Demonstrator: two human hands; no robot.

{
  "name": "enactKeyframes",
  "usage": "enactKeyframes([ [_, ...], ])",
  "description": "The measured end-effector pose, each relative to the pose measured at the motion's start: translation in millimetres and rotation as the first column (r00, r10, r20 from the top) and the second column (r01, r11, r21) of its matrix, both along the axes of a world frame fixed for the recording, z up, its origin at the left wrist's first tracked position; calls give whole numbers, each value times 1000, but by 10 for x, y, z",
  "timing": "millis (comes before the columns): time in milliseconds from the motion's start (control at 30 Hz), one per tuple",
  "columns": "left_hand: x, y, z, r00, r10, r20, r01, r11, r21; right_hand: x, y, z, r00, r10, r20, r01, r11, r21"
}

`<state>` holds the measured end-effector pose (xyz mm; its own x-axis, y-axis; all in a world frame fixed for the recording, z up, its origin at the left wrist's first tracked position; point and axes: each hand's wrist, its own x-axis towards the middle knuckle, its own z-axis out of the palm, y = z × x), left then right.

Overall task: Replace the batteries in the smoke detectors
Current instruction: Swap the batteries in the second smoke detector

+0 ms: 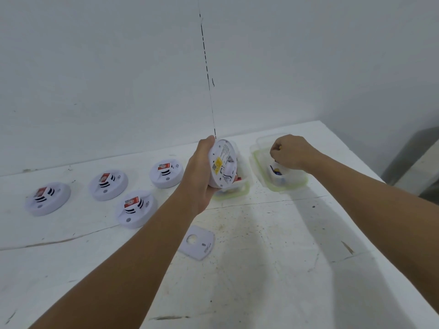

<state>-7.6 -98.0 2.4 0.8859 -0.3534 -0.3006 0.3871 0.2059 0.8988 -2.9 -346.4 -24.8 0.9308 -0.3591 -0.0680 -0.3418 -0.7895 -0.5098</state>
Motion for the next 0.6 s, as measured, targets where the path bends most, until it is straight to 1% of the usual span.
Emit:
enactKeyframes([
  [67,8,22,-19,1000,1,-3,-1,1000,-13,-15,15,19,1000,-11,-26,13,996,84],
  [133,19,48,-37,1000,4,-8,-4,1000,-17,-30,12,34,994,28,-103,-16,993,119],
  [200,28,77,-50,1000,7,-17,-8,1000,-28,-57,4,49,978,101,-182,-86,992,91],
  [267,33,108,-59,1000,14,-25,-15,999,-43,-74,-12,43,969,146,-198,-145,989,21],
  [367,44,157,-71,999,32,-26,-33,999,-40,-74,-51,12,986,125,-112,-129,991,-28],
  [500,57,232,-60,997,69,-45,-71,997,-42,-46,-76,-36,995,74,65,-74,997,-2],
  [600,81,297,-64,994,91,-53,-94,994,-60,-24,-11,-18,974,58,221,-66,997,28],
])
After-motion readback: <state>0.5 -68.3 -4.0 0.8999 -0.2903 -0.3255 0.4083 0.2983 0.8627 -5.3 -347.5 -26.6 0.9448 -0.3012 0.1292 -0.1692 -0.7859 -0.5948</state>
